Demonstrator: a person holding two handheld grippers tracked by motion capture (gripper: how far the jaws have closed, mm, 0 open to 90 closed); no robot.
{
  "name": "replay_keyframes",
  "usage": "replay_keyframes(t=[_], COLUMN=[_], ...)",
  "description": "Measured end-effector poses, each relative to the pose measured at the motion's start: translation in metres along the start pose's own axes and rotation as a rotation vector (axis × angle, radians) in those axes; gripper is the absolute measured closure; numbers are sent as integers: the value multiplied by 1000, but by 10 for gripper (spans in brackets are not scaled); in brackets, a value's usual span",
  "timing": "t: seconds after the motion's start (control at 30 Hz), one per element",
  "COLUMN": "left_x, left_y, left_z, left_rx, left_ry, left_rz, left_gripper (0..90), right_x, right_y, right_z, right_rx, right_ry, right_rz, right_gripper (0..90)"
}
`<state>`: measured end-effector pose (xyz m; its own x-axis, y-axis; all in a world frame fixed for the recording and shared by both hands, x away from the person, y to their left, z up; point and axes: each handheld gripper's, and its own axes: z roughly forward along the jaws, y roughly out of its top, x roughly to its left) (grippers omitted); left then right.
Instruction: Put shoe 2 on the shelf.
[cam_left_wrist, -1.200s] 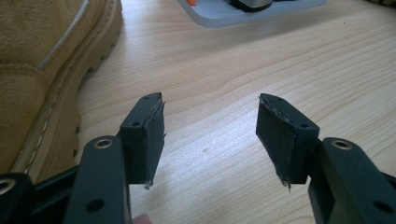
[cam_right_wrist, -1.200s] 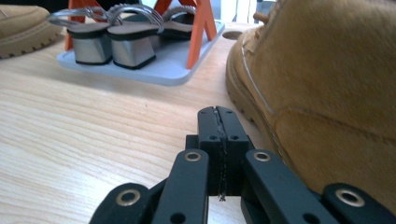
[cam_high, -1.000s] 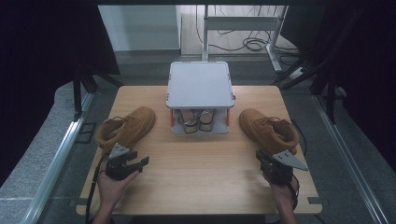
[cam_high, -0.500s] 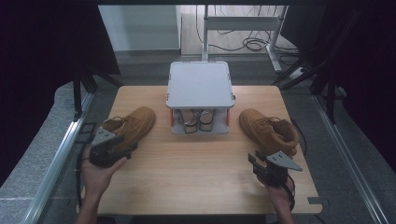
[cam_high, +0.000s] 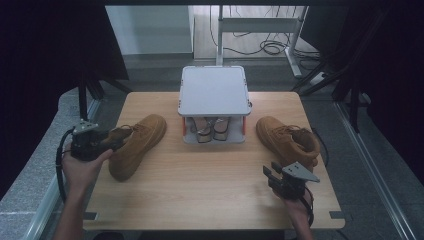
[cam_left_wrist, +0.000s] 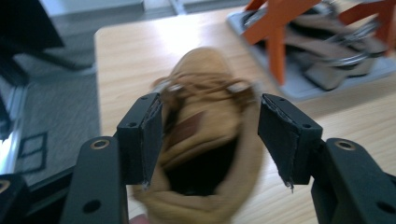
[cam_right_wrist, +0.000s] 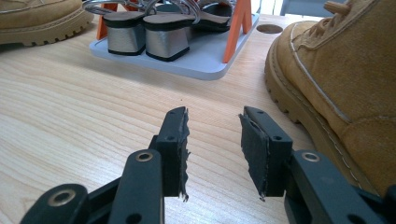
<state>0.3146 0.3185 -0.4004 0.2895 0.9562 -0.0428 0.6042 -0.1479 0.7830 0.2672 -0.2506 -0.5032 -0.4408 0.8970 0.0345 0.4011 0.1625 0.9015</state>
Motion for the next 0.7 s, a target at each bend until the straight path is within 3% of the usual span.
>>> replay_keyframes(t=[0.27, 0.53, 0.7], left_x=[23, 26, 26], left_y=[-2, 0, -1], left_z=[17, 32, 39], left_rx=[88, 157, 180], left_ry=[28, 33, 67], left_rz=[-36, -26, -28], left_gripper=[390, 389, 413], right_x=[1, 2, 1], right_y=[-1, -1, -1], right_z=[1, 3, 2], right_rx=[6, 19, 16], right_ry=[-2, -3, -8], right_rz=[2, -6, -1], right_gripper=[594, 583, 579])
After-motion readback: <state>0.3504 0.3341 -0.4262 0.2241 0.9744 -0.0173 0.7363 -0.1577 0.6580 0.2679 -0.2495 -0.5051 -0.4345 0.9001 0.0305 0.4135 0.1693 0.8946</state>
